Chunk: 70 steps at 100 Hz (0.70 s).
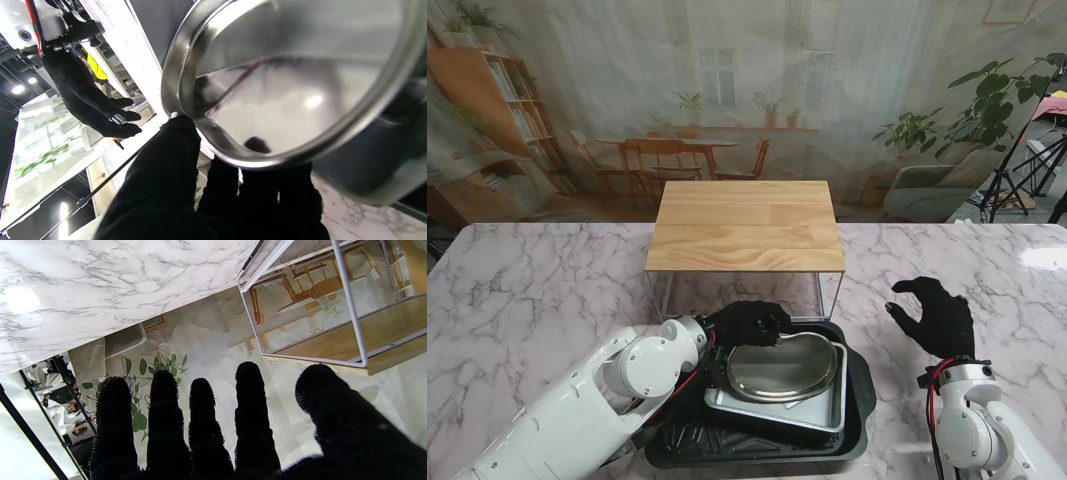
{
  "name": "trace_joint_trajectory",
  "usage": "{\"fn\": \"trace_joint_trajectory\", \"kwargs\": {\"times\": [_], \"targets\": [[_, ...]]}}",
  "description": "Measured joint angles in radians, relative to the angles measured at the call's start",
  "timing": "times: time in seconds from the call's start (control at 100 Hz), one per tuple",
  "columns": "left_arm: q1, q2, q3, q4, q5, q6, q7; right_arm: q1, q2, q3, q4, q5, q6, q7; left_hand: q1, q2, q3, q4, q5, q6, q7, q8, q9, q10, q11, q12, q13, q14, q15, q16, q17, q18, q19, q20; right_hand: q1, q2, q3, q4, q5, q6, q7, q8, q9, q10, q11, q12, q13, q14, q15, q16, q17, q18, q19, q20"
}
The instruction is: Stack the baking trays onto the shelf
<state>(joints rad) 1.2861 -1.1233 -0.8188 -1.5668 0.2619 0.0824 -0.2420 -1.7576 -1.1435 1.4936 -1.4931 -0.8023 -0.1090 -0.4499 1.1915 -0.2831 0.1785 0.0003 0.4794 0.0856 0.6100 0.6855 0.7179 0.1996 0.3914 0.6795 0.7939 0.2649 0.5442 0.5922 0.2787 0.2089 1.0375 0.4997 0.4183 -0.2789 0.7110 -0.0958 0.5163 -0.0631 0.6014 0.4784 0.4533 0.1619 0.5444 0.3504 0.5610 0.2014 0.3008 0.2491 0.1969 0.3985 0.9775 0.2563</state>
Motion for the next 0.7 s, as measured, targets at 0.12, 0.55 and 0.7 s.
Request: {"fn": "trace_joint_trajectory", "kwargs": {"times": [0.12,0.55,0.7], "targets": [[0.039,0.016,-0.037,-0.033,0.019,-0.008,-0.013,0.0,0.0,0.0,0.0,0.0,0.0,-0.002,-0.027,0.029,-0.041,0.0,0.0,0.02,-0.125,-0.051,-0.062,0.009,-0.011,-0.164,-0.075,0.028,-0.014,-0.001,-0.058,0.02,-0.03,-0.001,0.0,0.0,0.0,0.0,0.0,0.0,0.0,0.0,0.0,0.0,0.0,0.0,0.0,0.0,0.0,0.0,0.0,0.0,0.0,0.0],[0.147,0.04,-0.18,-0.145,0.019,-0.033,-0.061,0.003,0.001,-0.005,0.001,-0.001,0.001,0.014,-0.088,0.14,-0.109,0.001,0.0,0.07,-0.282,-0.083,-0.222,0.02,-0.135,-0.293,-0.357,0.046,-0.183,-0.11,-0.237,-0.003,-0.252,-0.09,0.0,0.0,-0.011,0.0,0.0,0.0,0.0,0.0,0.0,0.0,0.0,0.0,0.0,0.0,0.0,0.0,0.0,0.0,0.0,0.0],[0.218,0.048,-0.272,-0.199,0.048,-0.097,-0.089,0.001,0.003,-0.003,-0.003,-0.005,-0.004,0.029,-0.09,0.181,-0.151,0.001,-0.002,0.081,-0.325,-0.122,-0.275,0.022,-0.18,-0.323,-0.448,0.03,-0.252,-0.157,-0.263,-0.017,-0.296,-0.103,0.0,0.0,-0.011,0.0,-0.001,0.0,0.0,0.0,0.0,0.0,0.0,0.0,0.0,0.0,0.0,0.0,-0.003,0.0,0.0,0.0]]}}
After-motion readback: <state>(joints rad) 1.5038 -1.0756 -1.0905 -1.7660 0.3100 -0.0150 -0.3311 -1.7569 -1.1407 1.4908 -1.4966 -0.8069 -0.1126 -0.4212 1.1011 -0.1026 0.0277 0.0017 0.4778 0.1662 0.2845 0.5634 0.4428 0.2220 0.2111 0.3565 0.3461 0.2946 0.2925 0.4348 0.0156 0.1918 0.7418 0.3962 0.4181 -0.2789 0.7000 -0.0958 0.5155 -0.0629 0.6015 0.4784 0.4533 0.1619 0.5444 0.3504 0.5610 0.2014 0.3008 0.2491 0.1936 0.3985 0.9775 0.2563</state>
